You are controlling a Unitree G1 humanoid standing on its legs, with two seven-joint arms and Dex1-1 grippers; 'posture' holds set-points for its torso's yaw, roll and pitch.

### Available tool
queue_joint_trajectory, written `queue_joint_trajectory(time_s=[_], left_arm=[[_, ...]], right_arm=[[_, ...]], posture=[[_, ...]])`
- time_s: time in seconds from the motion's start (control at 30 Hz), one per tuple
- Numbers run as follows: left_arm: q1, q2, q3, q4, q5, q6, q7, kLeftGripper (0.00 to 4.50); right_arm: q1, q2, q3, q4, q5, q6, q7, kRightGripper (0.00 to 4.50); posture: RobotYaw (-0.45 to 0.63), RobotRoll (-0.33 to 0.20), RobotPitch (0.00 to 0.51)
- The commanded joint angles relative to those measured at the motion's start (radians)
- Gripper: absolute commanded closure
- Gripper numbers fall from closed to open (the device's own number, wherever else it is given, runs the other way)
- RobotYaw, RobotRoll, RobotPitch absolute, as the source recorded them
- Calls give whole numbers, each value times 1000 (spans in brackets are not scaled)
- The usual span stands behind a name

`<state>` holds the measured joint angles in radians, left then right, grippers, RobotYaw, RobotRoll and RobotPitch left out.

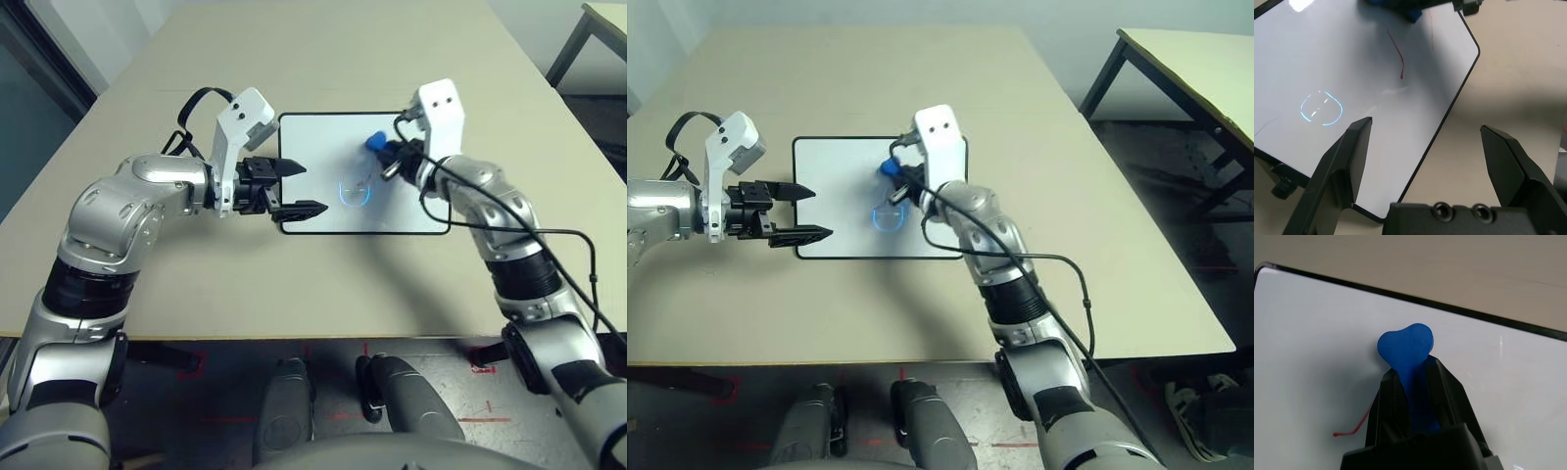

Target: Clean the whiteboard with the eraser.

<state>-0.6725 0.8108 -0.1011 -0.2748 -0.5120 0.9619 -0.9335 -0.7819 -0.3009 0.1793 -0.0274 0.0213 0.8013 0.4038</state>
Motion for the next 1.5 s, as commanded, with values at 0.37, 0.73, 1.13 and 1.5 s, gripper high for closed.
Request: queue_joint_trajectory(time_s=[0.37, 0.73, 1.13, 1.5], left_arm=[[0, 5, -16, -11, 1, 16, -3, 0], [-4, 2, -15, -22, -3, 30, 4, 0], [-25, -7, -26, 4, 4, 19, -8, 0], [-9, -8, -26, 2, 5, 14, -9, 0]], right_arm=[[122, 45, 114, -16, 11, 99, 41, 3859], [89, 38, 72, 48, -2, 79, 34, 3859], [-21, 34, -45, 75, -3, 46, -50, 3863], [93, 86, 78, -26, 44, 152, 38, 3863]], posture=[[-27, 0, 141], [-26, 0, 141], [-26, 0, 141], [-26, 0, 141]])
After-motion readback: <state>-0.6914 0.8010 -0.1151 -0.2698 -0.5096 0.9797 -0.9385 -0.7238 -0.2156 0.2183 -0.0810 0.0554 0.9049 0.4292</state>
